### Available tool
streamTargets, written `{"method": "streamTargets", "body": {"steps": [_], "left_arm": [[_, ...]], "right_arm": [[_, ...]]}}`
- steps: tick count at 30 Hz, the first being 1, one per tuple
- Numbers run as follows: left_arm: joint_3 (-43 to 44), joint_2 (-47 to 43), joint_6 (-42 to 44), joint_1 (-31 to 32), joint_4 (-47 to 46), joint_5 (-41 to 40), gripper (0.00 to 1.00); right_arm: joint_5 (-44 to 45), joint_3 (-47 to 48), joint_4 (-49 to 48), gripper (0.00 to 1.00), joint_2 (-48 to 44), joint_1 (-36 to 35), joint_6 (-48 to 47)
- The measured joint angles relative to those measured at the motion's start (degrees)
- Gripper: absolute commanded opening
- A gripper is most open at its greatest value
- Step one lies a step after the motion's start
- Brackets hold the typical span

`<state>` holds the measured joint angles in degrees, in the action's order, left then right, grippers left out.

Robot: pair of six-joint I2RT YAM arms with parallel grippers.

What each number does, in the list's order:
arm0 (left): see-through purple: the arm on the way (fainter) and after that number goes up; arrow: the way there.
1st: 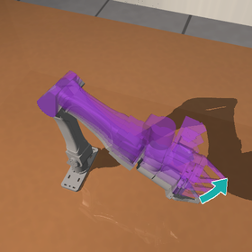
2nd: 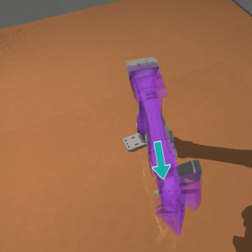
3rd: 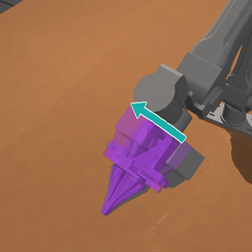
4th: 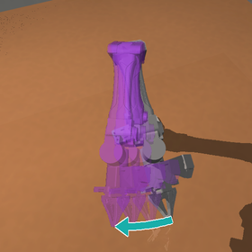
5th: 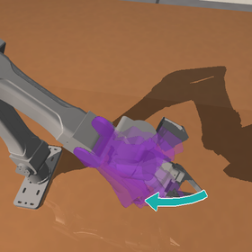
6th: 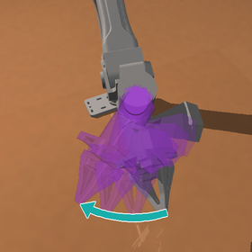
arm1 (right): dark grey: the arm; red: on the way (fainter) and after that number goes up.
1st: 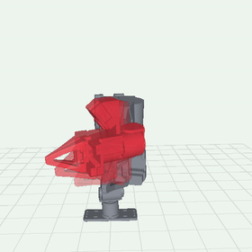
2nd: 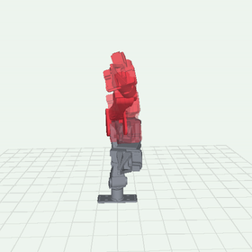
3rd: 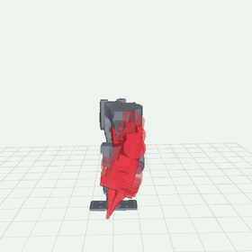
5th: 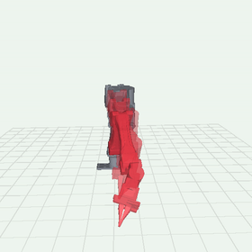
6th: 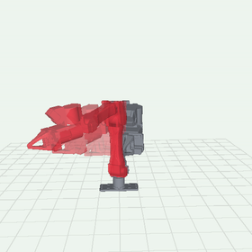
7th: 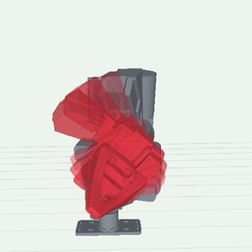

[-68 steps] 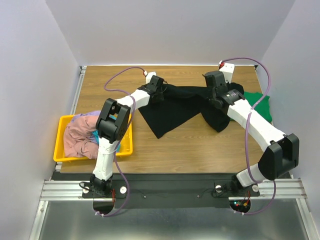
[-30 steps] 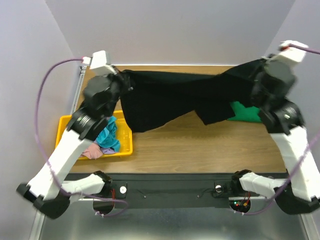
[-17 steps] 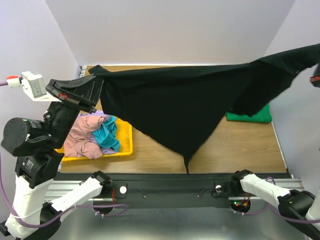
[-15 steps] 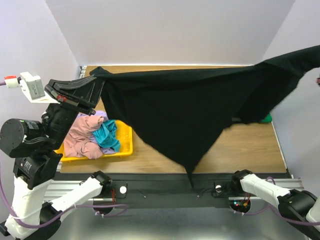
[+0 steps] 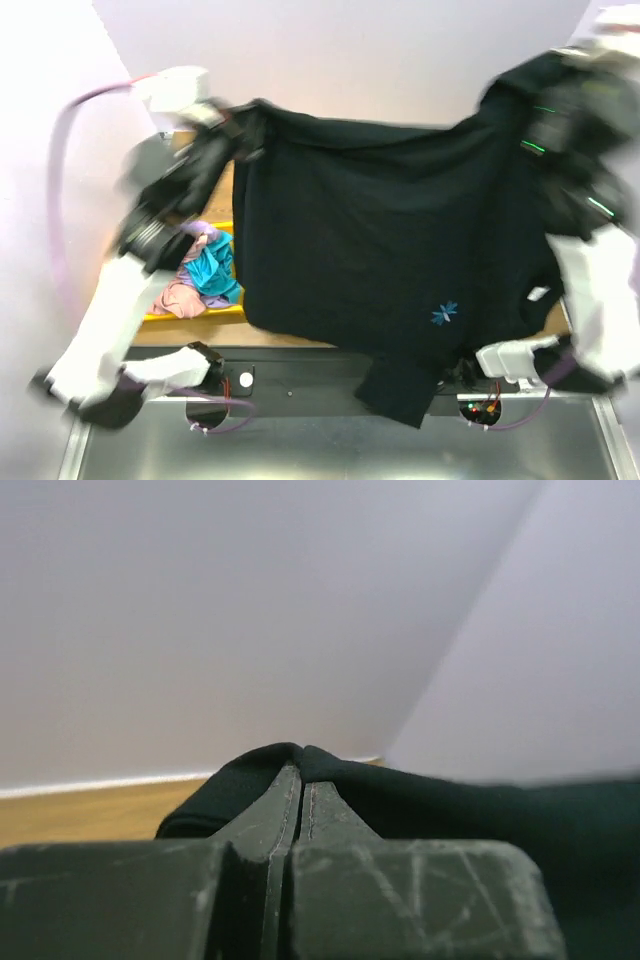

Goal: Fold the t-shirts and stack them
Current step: Flatten the tshirt out

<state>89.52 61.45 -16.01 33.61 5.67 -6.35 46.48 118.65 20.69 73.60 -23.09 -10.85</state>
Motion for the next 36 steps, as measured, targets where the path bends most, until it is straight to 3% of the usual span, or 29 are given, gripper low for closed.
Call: {"method": "streamTargets", "body": {"steps": [5, 9, 12, 16, 22, 25, 36], "left_arm": [[2.58, 23.91, -1.81, -6.16, -2.47, -0.11, 0.0], [6.36, 49.16, -2.03, -11.54, -3.74, 6.73, 0.0], [11.32, 63.39, -1.84, -14.1, -2.62, 11.52, 0.0], [25.05, 78.4, -1.66, -17.03, -0.24, 16.22, 0.0], [38.23, 84.32, -2.71, -20.41, -1.9, 21.92, 0.02], [40.02, 84.74, -4.28, -22.01, -6.27, 25.14, 0.03], [43.28, 92.39, -10.99, -26.14, -14.53, 31.47, 0.02]], "right_arm": [[2.12, -10.99, -3.19, 0.0, 13.9, 4.33, 0.31], [0.44, -16.37, -3.17, 0.0, 26.18, 8.7, 2.67], [-1.25, -16.04, -3.3, 0.0, 34.25, 11.15, 4.13], [-2.54, -9.44, -4.83, 0.0, 46.05, 12.96, 5.03], [-3.06, 0.33, -6.23, 0.0, 60.13, 13.31, 5.14], [-3.45, 2.73, -6.23, 0.0, 63.45, 13.35, 5.18], [-6.19, -0.85, -7.45, 0.0, 61.33, 13.38, 6.78]]}}
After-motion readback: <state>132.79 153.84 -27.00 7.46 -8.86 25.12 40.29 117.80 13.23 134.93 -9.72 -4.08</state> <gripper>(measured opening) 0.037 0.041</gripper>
